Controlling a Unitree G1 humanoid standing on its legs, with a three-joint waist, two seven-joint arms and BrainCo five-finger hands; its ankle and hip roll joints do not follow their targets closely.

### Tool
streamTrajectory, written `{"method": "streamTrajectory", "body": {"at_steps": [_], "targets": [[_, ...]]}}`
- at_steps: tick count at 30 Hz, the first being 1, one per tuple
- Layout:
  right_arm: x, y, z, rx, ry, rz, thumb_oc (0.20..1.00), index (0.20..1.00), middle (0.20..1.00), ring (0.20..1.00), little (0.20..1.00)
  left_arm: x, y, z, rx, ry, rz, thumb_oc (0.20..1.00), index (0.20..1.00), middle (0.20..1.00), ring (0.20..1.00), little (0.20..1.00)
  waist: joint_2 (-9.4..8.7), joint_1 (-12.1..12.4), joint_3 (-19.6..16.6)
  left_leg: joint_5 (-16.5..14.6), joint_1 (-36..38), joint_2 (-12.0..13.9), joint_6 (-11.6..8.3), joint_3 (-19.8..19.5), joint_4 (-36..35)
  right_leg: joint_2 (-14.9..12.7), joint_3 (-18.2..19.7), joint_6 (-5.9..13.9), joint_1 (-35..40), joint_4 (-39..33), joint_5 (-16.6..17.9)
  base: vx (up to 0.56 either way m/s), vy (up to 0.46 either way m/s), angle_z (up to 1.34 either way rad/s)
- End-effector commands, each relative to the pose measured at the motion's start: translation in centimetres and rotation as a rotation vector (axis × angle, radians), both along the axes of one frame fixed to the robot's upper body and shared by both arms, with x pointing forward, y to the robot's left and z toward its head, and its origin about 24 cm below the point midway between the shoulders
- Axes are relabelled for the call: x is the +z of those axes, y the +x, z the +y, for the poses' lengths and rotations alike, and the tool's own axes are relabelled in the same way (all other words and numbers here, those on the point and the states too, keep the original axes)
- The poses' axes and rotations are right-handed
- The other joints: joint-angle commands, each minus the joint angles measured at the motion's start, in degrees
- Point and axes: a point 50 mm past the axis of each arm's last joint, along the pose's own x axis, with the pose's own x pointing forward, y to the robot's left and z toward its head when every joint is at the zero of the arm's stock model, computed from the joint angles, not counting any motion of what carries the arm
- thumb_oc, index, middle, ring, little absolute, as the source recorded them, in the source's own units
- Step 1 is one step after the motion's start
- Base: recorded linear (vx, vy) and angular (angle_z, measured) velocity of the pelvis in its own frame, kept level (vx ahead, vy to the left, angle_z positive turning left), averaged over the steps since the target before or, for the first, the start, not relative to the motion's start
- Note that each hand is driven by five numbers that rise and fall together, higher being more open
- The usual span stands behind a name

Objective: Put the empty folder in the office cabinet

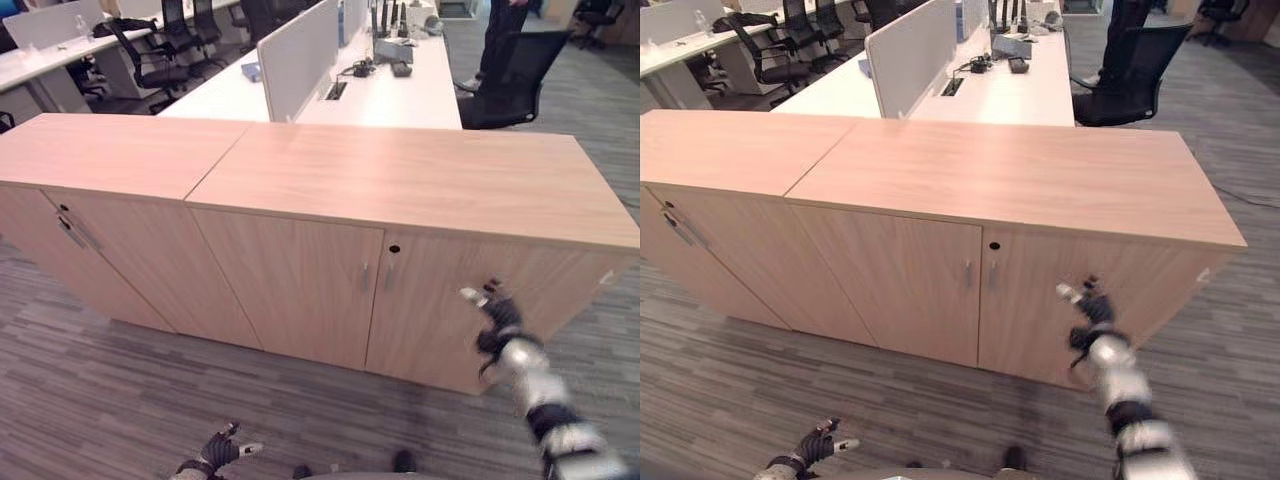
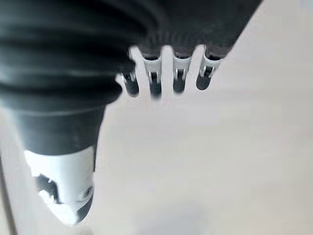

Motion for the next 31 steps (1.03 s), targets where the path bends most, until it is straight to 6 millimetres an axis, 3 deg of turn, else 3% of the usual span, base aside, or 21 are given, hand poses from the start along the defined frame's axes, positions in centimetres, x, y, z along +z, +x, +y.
{"method": "streamTrajectory", "body": {"at_steps": [1, 4, 5, 8, 10, 11, 13, 14, 16, 21, 31], "targets": [[0.9, 1.4, -0.1, 0.05, -0.05, -0.066, 1.0, 1.0, 1.0, 1.0, 1.0, 0.9, 3.0, 1.1, -0.02, 0.058, -0.068, 1.0, 1.0, 1.0, 1.0, 1.0, -1.02, -0.69, 3.06, -5.67, 2.67, 1.78, -2.08, -0.07, 0.88, -4.65, 1.1, 5.3, 3.52, 3.26, -3.34, -0.02, 0.073, -0.27], [-3.3, -2.9, 2.1, 0.175, -0.081, 0.139, 1.0, 1.0, 1.0, 1.0, 1.0, 1.0, 3.5, 1.2, -0.032, 0.076, -0.066, 1.0, 1.0, 1.0, 1.0, 1.0, -1.67, -2.36, 3.76, -6.15, 3.12, 1.4, -1.43, 2.34, 0.76, -4.95, 2.9, 5.81, 1.46, 4.27, -2.15, -0.07, 0.115, -0.43], [-5.0, -4.5, 2.6, 0.215, -0.108, 0.243, 1.0, 1.0, 1.0, 1.0, 1.0, 1.3, 4.3, 1.4, -0.049, 0.081, -0.079, 1.0, 1.0, 1.0, 1.0, 1.0, -1.91, -2.98, 4.8, -6.18, 3.06, 1.25, -0.72, 3.51, 0.76, -4.65, 4.11, 6.1, -0.97, 7.81, -2.37, -0.1, 0.085, -0.69], [-6.3, -5.3, 2.9, 0.25, -0.143, 0.328, 1.0, 1.0, 1.0, 1.0, 1.0, 1.7, 5.2, 1.7, -0.058, 0.095, -0.098, 1.0, 1.0, 1.0, 1.0, 1.0, -1.78, -3.4, 6.31, -5.89, 3.26, 1.57, -0.22, 5.01, 0.76, -4.27, 4.92, 6.76, -3.49, 12.98, -2.55, -0.12, 0.088, -0.44], [-7.3, -6.2, 2.9, 0.251, -0.143, 0.4, 1.0, 1.0, 1.0, 1.0, 1.0, 2.0, 5.8, 2.0, -0.065, 0.106, -0.109, 1.0, 1.0, 1.0, 1.0, 1.0, -1.33, -3.42, 7.06, -5.43, 3.16, 1.9, 0.27, 6.5, 0.81, -4.2, 2.89, 6.65, -4.09, 17.5, -3.72, -0.15, 0.103, -0.6], [-8.2, -7.5, 2.5, 0.216, -0.133, 0.465, 1.0, 1.0, 1.0, 1.0, 1.0, 1.8, 4.8, 2.5, -0.062, 0.111, -0.09, 1.0, 1.0, 1.0, 1.0, 1.0, -0.78, -2.59, 6.94, -4.98, 2.66, 2.01, 0.78, 7.53, 1.13, -3.89, 0.29, 5.92, -3.23, 21.06, -5.6, -0.11, 0.08, -0.79], [-8.4, -7.8, 2.3, 0.217, -0.14, 0.481, 1.0, 1.0, 1.0, 1.0, 1.0, 1.5, 3.9, 2.6, -0.067, 0.111, -0.066, 1.0, 1.0, 1.0, 1.0, 1.0, -0.89, -2.06, 6.72, -4.86, 2.26, 1.86, 0.78, 7.65, 1.44, -3.61, -0.68, 5.24, -2.21, 21.08, -7.28, -0.05, 0.014, -0.42], [-9.0, -8.8, 2.2, 0.219, -0.142, 0.528, 1.0, 1.0, 1.0, 1.0, 1.0, 1.3, 3.3, 2.7, -0.072, 0.106, -0.041, 1.0, 1.0, 1.0, 1.0, 1.0, -1.49, -1.22, 5.56, -4.77, 1.43, 1.16, 0.63, 7.93, 1.61, -2.39, -0.85, 4.42, 0.84, 17.52, -9.6, -0.02, -0.023, -0.09], [-9.2, -9.2, 2.1, 0.227, -0.152, 0.549, 1.0, 1.0, 1.0, 1.0, 1.0, 1.2, 3.1, 2.7, -0.074, 0.108, -0.036, 1.0, 1.0, 1.0, 1.0, 1.0, -1.97, -0.67, 5.11, -4.72, 1.29, 0.77, 0.53, 7.86, 1.85, -2.04, -0.6, 3.86, 2.66, 14.63, -9.97, 0.03, -0.056, -0.06], [-9.5, -10.0, 1.0, 0.248, -0.2, 0.605, 1.0, 1.0, 1.0, 1.0, 1.0, 0.8, 2.3, 3.0, -0.048, 0.11, 0.001, 1.0, 1.0, 1.0, 1.0, 1.0, -1.66, -0.6, 3.13, -4.18, 1.51, 1.75, -0.67, 7.8, 1.82, -0.84, 1.03, 2.92, 5.52, 6.21, -8.88, 0.05, -0.098, -0.01], [-9.3, -10.3, 0.0, 0.241, -0.214, 0.602, 1.0, 1.0, 1.0, 1.0, 1.0, 0.5, 1.4, 3.3, -0.046, 0.109, 0.039, 1.0, 1.0, 1.0, 1.0, 1.0, -0.88, -1.46, 2.52, -3.84, 2.28, 2.43, -1.86, 6.94, 1.42, 0.02, 0.57, 2.27, 8.19, 1.96, -8.53, 0.02, -0.034, 0.0]]}}
